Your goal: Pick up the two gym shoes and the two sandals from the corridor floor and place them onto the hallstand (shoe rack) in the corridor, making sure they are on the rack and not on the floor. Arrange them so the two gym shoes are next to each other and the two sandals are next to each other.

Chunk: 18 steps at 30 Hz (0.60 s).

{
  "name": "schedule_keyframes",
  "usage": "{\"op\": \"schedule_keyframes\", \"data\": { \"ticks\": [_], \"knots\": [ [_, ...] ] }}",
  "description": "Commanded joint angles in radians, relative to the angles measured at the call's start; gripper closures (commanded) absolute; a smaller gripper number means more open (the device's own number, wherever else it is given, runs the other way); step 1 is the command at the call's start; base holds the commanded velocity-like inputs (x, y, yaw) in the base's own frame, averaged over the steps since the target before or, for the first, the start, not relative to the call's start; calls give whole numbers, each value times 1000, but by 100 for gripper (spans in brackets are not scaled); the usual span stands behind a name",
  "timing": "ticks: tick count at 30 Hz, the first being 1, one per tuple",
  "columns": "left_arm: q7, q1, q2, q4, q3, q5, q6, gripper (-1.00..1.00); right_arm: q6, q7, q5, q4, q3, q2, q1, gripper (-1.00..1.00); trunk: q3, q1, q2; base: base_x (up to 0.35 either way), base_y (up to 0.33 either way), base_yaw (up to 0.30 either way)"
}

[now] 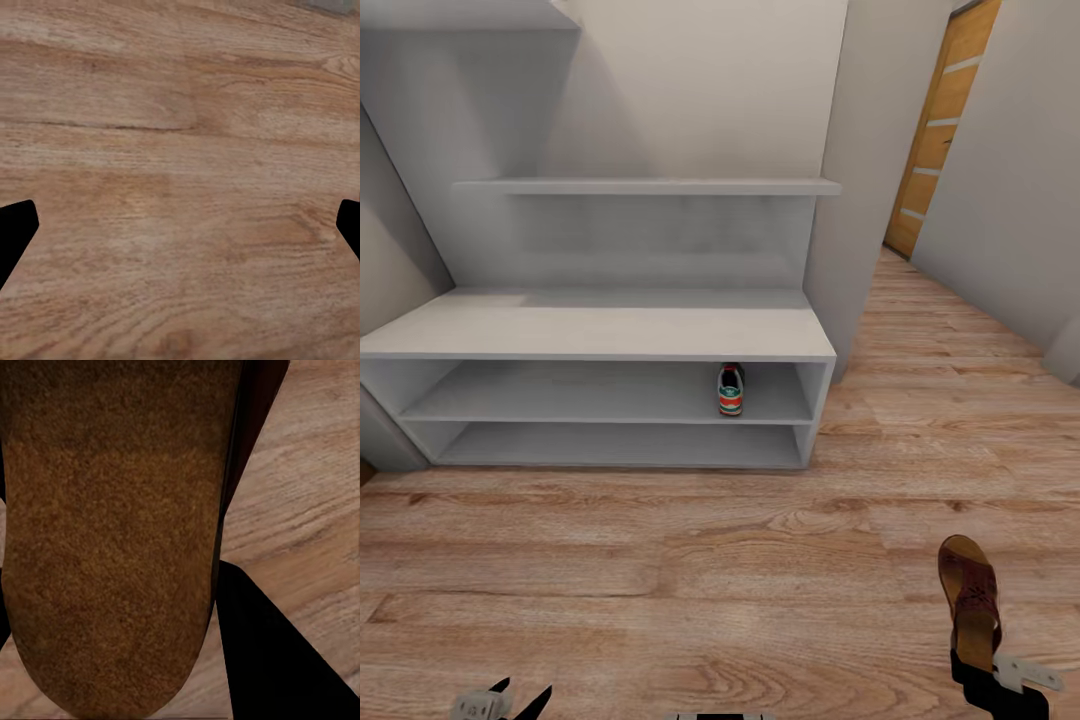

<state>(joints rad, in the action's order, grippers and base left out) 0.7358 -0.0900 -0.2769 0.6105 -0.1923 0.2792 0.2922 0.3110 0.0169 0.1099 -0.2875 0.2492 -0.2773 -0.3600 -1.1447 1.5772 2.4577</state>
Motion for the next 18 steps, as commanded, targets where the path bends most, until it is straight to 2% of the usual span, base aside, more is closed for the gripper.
{"op": "schedule_keyframes", "data": {
  "ticks": [1, 18],
  "knots": [
    [8, -1, 1, -8, 4, 6, 3, -100, 4, 4, 14, 1, -2, 7, -1, 100, -1, 0, 0, 0, 187, 0],
    [10, -1, 2, -12, 2, 6, 2, -100, 4, 6, 13, 3, -2, 7, -1, 100, -1, 0, 0, 0, 293, 0]
  ]
}}
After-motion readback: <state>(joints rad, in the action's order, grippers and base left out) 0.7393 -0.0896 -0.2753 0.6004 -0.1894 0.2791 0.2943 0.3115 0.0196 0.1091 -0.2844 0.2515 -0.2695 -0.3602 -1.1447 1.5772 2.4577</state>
